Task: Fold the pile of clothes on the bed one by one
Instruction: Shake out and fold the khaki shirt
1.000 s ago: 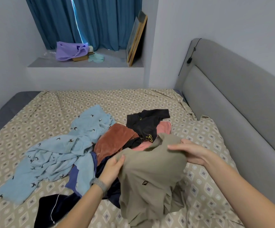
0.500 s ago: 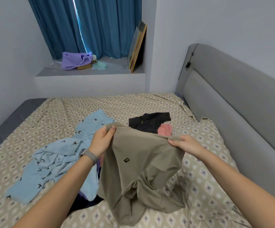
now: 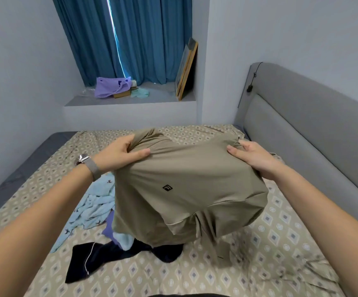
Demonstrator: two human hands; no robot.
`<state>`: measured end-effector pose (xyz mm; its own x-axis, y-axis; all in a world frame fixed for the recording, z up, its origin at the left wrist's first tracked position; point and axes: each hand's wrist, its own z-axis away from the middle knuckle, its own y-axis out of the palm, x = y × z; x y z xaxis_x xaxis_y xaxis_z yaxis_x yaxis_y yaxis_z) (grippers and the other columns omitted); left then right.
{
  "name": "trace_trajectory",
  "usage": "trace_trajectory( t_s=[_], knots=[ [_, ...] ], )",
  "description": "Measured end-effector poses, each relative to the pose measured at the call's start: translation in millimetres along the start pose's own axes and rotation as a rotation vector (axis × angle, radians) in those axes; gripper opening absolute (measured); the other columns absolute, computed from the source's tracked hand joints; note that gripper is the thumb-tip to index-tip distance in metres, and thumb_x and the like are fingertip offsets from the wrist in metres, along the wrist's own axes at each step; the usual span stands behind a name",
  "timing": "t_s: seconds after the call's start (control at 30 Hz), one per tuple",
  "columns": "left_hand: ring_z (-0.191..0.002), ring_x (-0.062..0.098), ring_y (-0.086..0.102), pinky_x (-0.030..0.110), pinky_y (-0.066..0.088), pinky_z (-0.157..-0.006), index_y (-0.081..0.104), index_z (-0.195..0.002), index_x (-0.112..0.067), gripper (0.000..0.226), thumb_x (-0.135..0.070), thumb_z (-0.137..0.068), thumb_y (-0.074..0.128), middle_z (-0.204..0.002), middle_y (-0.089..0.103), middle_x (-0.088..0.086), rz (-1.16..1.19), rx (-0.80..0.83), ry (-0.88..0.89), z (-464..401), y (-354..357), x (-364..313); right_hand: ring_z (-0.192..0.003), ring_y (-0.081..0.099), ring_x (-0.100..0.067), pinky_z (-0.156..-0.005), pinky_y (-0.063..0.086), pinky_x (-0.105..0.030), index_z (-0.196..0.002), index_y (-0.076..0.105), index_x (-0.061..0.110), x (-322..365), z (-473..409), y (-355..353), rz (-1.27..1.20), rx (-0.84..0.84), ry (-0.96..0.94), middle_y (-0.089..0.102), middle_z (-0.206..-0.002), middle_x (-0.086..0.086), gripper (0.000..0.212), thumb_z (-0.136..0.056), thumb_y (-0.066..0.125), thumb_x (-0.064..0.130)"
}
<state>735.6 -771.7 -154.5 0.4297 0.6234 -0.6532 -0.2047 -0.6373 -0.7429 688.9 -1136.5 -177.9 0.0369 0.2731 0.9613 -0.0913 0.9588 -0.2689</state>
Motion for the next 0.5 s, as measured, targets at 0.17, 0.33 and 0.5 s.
trace_trajectory(
  t_s=[0.17, 0.33, 0.5],
  knots=[
    [-0.116, -0.021, 0.045, 0.001, 0.033, -0.097, 0.04, -0.135, -0.032, 0.076, -0.053, -0.07, 0.075, -0.129, 0.048, -0.028, 0.121, 0.093, 0.021, 9, -1, 2, -0.099, 0.059, 0.008, -0.083, 0.048, -0.014, -0.111, 0.041, 0.037, 25, 6, -17, 0.087, 0.319, 0.074, 0.056, -0.115, 0.023, 0.068, -0.067, 0.087, 0.016],
    [-0.109, -0.027, 0.044, 0.017, 0.033, -0.109, 0.04, -0.131, -0.024, 0.053, -0.023, -0.087, 0.07, -0.126, 0.046, -0.026, 0.193, 0.073, -0.03, 5, 32, 18, -0.114, 0.06, -0.011, -0.093, 0.051, -0.022, -0.129, 0.052, 0.015, 16, -4, -8, 0.268, 0.149, 0.103, 0.063, -0.12, 0.009, 0.061, -0.076, 0.083, 0.017],
    [-0.122, 0.004, 0.055, 0.022, 0.048, -0.096, 0.044, -0.13, -0.035, 0.063, -0.043, -0.076, 0.075, -0.133, 0.058, -0.011, 0.737, 0.209, -0.246, 26, 78, 47, -0.115, 0.05, -0.011, -0.075, 0.04, 0.001, -0.129, 0.047, 0.017, 2, 2, 19, 0.324, 0.214, 0.121, 0.053, -0.126, 0.01, 0.052, -0.086, 0.062, -0.008]
  ],
)
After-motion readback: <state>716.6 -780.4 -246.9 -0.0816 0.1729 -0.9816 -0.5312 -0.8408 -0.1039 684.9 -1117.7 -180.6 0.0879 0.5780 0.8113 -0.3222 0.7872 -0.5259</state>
